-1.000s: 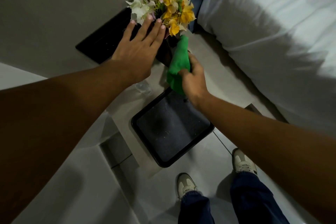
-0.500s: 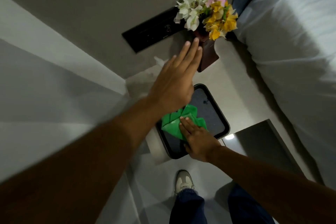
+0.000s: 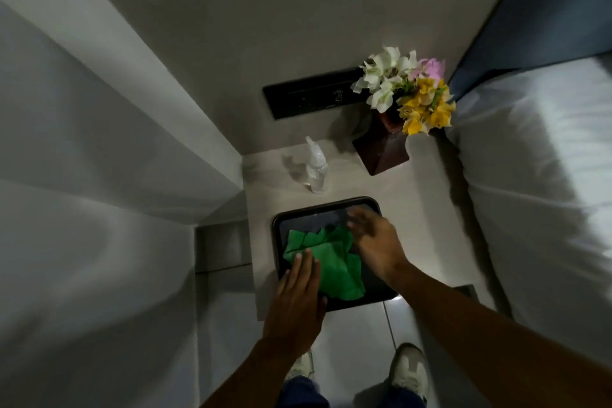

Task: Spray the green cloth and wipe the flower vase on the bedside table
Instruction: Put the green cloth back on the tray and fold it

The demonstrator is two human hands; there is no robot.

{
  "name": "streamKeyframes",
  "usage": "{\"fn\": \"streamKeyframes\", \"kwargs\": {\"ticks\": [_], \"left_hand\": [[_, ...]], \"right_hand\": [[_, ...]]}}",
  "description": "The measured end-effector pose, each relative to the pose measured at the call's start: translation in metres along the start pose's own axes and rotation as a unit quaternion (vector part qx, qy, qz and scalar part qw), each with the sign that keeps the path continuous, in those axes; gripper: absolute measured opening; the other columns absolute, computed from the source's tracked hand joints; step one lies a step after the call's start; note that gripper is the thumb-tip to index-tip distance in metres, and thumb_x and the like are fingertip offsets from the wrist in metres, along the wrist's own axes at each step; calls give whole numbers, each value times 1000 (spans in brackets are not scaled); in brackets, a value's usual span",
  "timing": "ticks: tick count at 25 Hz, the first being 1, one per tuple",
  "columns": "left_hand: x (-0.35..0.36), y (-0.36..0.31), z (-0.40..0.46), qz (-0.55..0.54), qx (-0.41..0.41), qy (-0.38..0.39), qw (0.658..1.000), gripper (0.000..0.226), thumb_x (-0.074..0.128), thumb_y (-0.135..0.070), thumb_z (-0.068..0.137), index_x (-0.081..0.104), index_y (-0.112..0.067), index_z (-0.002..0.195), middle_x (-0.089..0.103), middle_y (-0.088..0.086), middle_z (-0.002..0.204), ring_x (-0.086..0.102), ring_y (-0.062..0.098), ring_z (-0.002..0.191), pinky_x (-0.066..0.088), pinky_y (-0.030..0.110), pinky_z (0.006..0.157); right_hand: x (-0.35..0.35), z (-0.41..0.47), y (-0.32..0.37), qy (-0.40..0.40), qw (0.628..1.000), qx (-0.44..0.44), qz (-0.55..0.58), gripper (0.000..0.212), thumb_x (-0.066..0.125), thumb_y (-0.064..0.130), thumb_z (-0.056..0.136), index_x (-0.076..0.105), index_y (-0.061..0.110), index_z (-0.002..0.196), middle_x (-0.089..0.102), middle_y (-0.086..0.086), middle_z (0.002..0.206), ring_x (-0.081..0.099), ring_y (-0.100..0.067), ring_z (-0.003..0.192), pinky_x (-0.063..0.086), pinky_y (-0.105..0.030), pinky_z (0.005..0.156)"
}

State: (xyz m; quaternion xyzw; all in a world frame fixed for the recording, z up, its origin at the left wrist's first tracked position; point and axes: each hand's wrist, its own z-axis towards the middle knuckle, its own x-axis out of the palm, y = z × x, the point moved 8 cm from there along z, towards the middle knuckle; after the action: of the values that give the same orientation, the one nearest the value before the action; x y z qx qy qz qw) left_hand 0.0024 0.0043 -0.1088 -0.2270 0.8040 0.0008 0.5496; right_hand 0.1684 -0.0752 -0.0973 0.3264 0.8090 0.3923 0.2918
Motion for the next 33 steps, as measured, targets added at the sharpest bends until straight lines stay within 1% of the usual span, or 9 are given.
{"fn": "streamKeyframes", "kwargs": {"ticks": [2, 5, 7, 11, 18, 23, 26, 30, 33], "left_hand": [[8, -7, 18, 20, -5, 12, 1000, 67, 38, -46, 87, 44, -7, 141, 41, 15, 150, 40, 33, 136, 39, 43, 103], [20, -11, 35, 28, -15, 50, 998, 64, 43, -48, 83, 57, -8, 132, 54, 16, 141, 54, 33, 127, 45, 43, 98], [28, -9, 39, 34, -6, 35, 999, 66, 63, -47, 79, 57, -8, 132, 52, 17, 142, 52, 35, 128, 48, 44, 95], [34, -5, 40, 43, -5, 18, 999, 76, 78, -48, 68, 59, -9, 131, 52, 16, 143, 51, 36, 129, 51, 45, 93], [33, -5, 40, -3, -3, 7, 1000, 89, 83, -45, 63, 44, -9, 135, 51, 16, 144, 50, 35, 130, 52, 44, 91], [32, -6, 38, -11, -1, 20, 1000, 85, 77, -45, 70, 41, -10, 138, 46, 15, 147, 46, 35, 134, 49, 43, 96], [33, -7, 39, 3, 6, 13, 1000, 74, 69, -44, 78, 49, -8, 139, 43, 17, 150, 42, 36, 136, 48, 46, 99], [35, -5, 38, 28, 25, 4, 999, 67, 37, -47, 88, 47, -9, 142, 38, 16, 153, 37, 36, 140, 43, 46, 103], [36, -7, 38, 24, 7, 21, 999, 67, 34, -46, 89, 44, -9, 144, 35, 15, 155, 34, 35, 141, 40, 46, 104]], "right_hand": [[-7, 13, 23, -4, 995, -69, -79, 50, 61, 0, 88, 49, 9, 136, 58, -13, 132, 57, -24, 121, 51, -17, 94], [6, 41, 61, 3, 978, -135, -160, 79, 72, 21, 83, 29, 14, 149, 41, -10, 151, 44, -26, 135, 44, -41, 107], [21, 65, 76, -3, 976, -123, -182, 84, 76, 26, 80, 29, 13, 149, 40, -11, 152, 41, -27, 137, 40, -41, 110], [42, 95, 80, -14, 969, -72, -238, 54, 75, 28, 79, 53, 12, 126, 64, -17, 119, 58, -36, 111, 50, -38, 88], [-10, 51, 94, -103, 962, -162, -193, 41, 75, 37, 79, 67, 12, 111, 75, -9, 100, 71, -24, 92, 58, -38, 81], [-49, -19, 77, -103, 923, -208, -307, 36, 78, 36, 78, 68, 11, 102, 75, -10, 82, 66, -20, 64, 49, -27, 60], [-49, -28, 40, -93, 913, -190, -348, 39, 79, 30, 77, 66, 7, 105, 75, -13, 83, 69, -28, 67, 45, -23, 63], [-46, -26, 15, -95, 916, -201, -335, 41, 80, 26, 78, 64, 2, 106, 73, -16, 79, 69, -30, 62, 45, -21, 63], [-45, -23, 9, -83, 914, -209, -338, 43, 78, 29, 79, 63, 2, 109, 74, -16, 85, 70, -30, 69, 47, -20, 67]]}}
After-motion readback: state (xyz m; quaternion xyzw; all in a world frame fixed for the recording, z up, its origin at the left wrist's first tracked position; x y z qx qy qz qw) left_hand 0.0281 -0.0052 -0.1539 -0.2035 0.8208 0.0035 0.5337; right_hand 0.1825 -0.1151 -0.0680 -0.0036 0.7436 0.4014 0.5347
